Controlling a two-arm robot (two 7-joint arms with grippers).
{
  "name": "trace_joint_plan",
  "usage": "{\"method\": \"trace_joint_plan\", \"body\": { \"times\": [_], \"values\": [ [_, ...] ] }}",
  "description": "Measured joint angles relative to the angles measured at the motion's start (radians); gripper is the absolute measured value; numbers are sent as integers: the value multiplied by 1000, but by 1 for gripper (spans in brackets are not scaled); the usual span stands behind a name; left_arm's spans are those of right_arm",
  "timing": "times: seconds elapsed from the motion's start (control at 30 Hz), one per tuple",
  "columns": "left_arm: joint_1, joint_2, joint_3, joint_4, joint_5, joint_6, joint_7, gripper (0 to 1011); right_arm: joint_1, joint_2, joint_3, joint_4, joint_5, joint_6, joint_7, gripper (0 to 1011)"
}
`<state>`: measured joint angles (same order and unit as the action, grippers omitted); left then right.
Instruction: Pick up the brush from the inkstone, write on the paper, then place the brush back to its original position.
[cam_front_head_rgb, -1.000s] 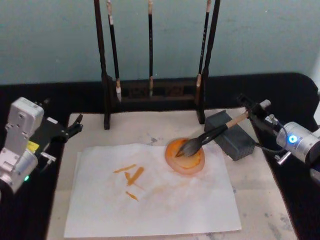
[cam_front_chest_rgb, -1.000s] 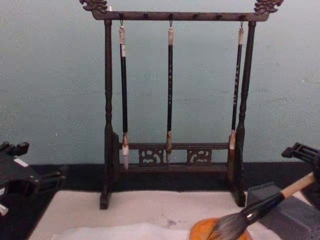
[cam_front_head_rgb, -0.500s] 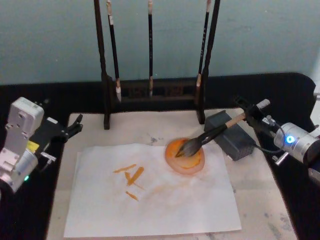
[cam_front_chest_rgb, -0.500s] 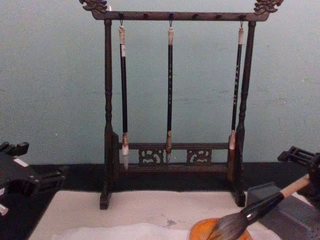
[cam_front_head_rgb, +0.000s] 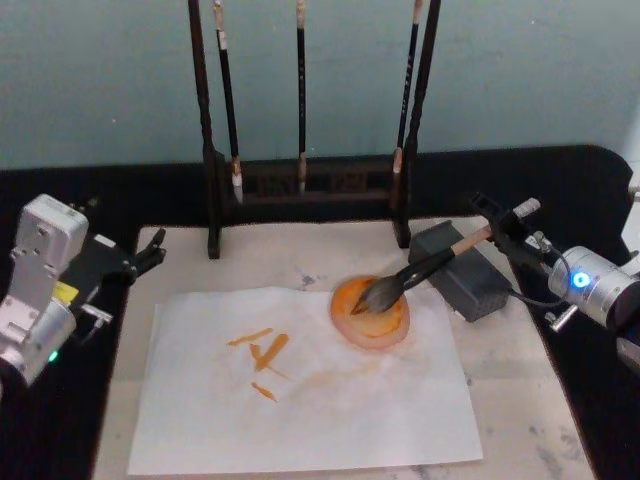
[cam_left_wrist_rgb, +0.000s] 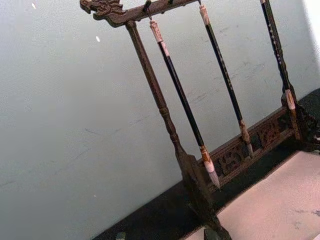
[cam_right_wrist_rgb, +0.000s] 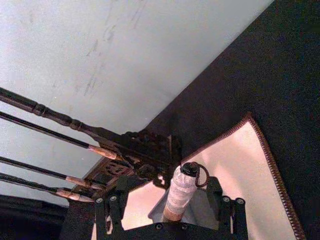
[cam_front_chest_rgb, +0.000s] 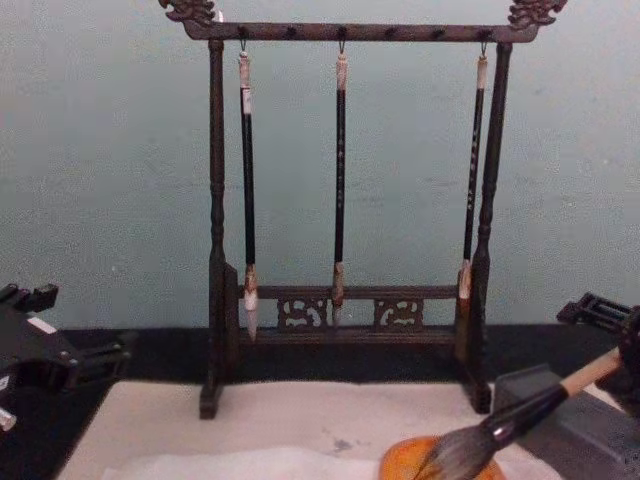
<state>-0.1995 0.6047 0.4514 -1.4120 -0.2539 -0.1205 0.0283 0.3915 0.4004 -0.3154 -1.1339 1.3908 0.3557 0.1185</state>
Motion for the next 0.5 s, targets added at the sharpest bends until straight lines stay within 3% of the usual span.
{"method": "trace_joint_plan", "body": {
  "times": [0.27,0.4,0.5],
  "values": [
    [0,0,0,0,0,0,0,1010,-1,-1,2,-1,0,2,-1,985],
    [0,0,0,0,0,0,0,1010,-1,-1,2,-1,-1,2,-1,907],
    [0,0,0,0,0,0,0,1010,-1,-2,3,-1,-1,3,-2,790]
  ]
}}
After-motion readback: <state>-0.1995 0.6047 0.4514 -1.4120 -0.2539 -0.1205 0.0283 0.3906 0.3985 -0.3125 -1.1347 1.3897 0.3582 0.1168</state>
